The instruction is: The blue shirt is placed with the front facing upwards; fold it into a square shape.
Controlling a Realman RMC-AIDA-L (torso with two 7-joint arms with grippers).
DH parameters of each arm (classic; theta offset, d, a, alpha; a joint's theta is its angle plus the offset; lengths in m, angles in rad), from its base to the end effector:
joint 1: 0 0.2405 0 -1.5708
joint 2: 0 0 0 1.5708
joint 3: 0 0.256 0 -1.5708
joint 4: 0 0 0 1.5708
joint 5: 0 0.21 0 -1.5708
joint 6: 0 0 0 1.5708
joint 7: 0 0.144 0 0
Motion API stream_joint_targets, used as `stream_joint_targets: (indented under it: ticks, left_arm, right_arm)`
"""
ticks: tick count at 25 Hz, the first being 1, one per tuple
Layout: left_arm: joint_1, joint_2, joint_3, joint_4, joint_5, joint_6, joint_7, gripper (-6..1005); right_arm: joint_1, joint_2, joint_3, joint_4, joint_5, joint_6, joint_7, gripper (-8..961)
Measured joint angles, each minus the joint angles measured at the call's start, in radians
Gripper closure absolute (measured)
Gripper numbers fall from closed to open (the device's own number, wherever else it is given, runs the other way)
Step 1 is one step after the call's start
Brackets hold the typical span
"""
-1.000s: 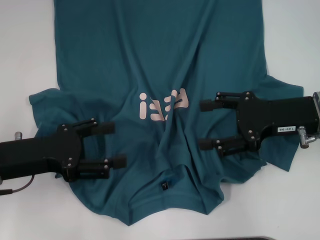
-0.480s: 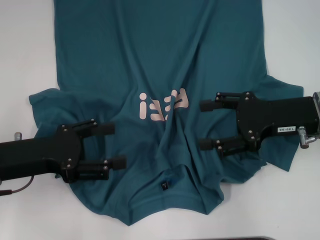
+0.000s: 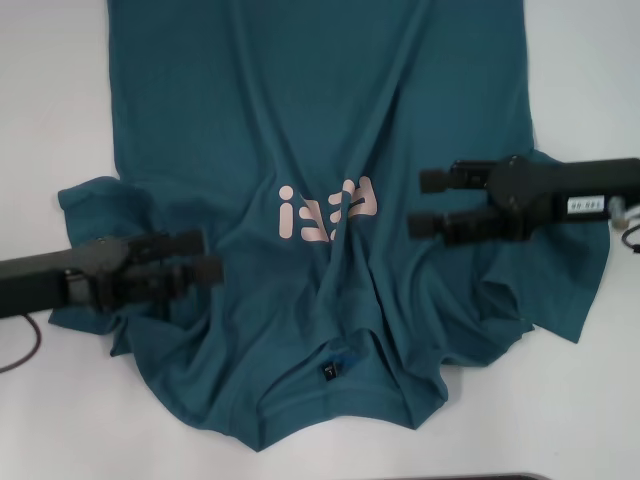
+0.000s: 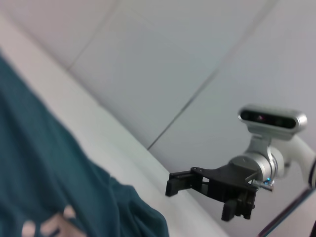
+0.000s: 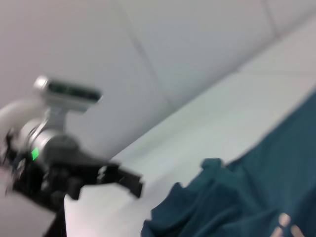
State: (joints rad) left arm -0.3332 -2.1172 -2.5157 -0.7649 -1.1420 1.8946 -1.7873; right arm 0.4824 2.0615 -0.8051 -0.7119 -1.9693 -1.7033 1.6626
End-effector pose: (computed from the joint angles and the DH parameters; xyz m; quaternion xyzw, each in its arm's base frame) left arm -0.2805 0.2486 0.0137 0.8554 0.4124 0.3132 0.0120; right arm 0.2557 0.3042 0.0017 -0.9201 0.3081 0.2413 0.0173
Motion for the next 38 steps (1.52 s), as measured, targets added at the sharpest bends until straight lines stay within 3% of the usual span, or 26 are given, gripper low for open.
stream_joint_targets:
  ticks: [1, 3, 7, 11, 14, 22, 28, 32, 35, 38]
  left_arm:
    - [-0.008, 0.014, -0.002, 0.011, 0.000, 0.000, -0.083, 67]
    - [-0.016, 0.028, -0.011, 0.027, -0.002, 0.001, -0.206, 67]
    - [-0.020, 0.034, -0.071, 0.045, -0.013, 0.008, -0.420, 67]
    - [-0.020, 0.052, -0.101, 0.068, -0.016, 0.002, -0.541, 66]
    - [-0.019, 0.062, -0.111, 0.077, -0.014, -0.004, -0.566, 66]
    - [-0.019, 0.065, -0.115, 0.085, -0.013, -0.012, -0.574, 67]
    - [-0.020, 0.061, -0.118, 0.085, -0.018, -0.013, -0.576, 67]
    - [-0.021, 0.059, -0.118, 0.085, -0.019, -0.013, -0.576, 67]
    - [-0.021, 0.069, -0.116, 0.084, -0.005, -0.021, -0.585, 66]
    - [-0.020, 0.095, -0.113, 0.081, 0.007, -0.057, -0.607, 66]
  right_arm:
    - [0.015, -0.017, 0.000, 0.006, -0.003, 0.013, 0.146, 8]
    - [0.021, -0.024, 0.000, 0.012, -0.004, 0.017, 0.210, 8]
    - [0.054, -0.057, -0.002, 0.063, -0.023, 0.048, 0.506, 8]
    - [0.069, -0.072, 0.000, 0.069, -0.053, 0.054, 0.587, 8]
    - [0.072, -0.078, 0.016, 0.072, -0.048, 0.049, 0.615, 8]
    - [0.072, -0.066, 0.084, 0.121, 0.040, 0.031, 0.615, 9]
    - [0.117, -0.090, 0.054, 0.149, 0.017, -0.013, 0.545, 9]
    - [0.131, -0.094, 0.049, 0.156, 0.011, -0.017, 0.570, 9]
    - [0.141, -0.102, 0.033, 0.153, -0.016, -0.010, 0.615, 9]
    - [0.151, -0.103, 0.032, 0.145, -0.049, 0.011, 0.643, 9]
